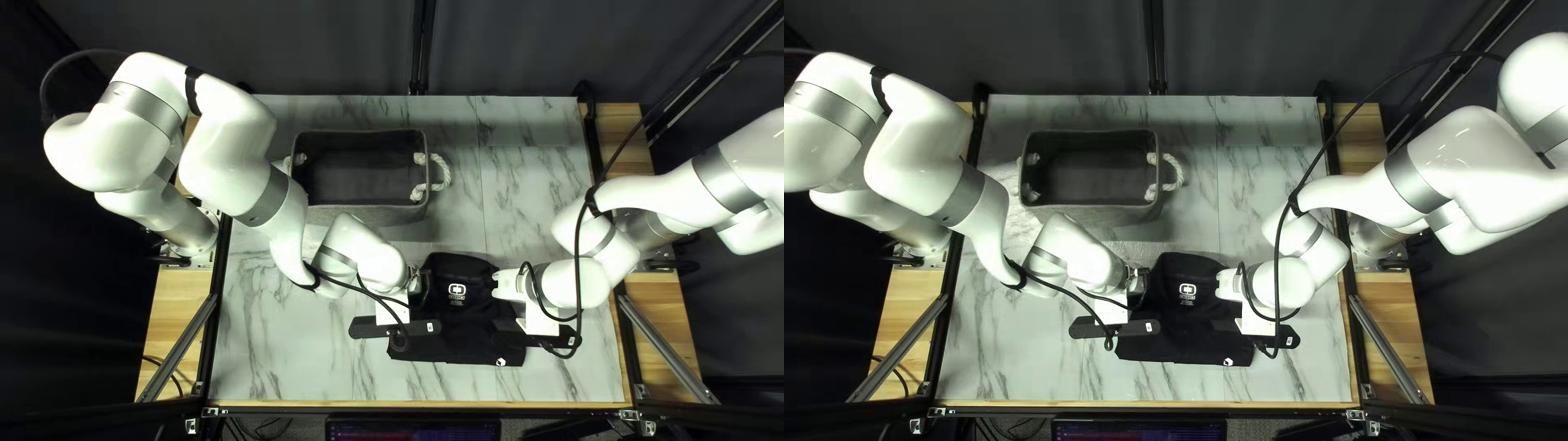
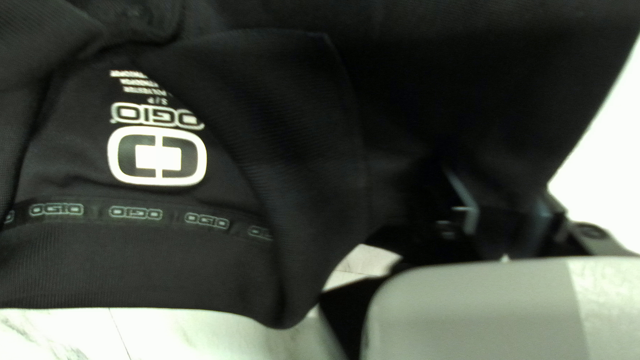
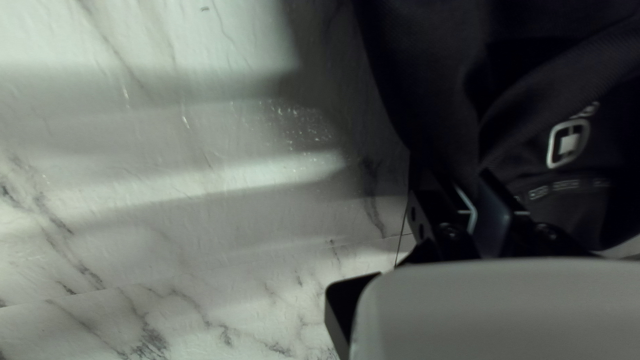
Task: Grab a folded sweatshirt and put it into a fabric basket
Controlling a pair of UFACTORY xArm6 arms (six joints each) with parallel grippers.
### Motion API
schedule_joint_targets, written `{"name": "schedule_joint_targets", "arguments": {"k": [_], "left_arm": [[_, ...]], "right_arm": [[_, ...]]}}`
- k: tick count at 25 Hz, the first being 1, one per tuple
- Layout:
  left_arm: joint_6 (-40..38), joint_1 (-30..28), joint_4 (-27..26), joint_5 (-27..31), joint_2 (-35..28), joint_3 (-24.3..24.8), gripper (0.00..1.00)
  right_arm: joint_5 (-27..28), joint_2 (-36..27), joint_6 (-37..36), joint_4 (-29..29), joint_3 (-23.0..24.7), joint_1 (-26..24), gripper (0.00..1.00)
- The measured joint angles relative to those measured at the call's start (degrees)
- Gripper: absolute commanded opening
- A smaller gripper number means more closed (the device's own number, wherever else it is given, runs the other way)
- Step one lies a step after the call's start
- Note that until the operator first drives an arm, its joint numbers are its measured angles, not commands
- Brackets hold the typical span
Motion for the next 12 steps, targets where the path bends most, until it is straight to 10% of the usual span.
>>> {"name": "schedule_joint_targets", "arguments": {"k": [12], "left_arm": [[3.8, -1.8, -2.6, 5.0, -11.1, 4.3, 0.0]], "right_arm": [[8.0, -5.7, -2.4, 1.1, -2.7, 0.5, 0.0]]}}
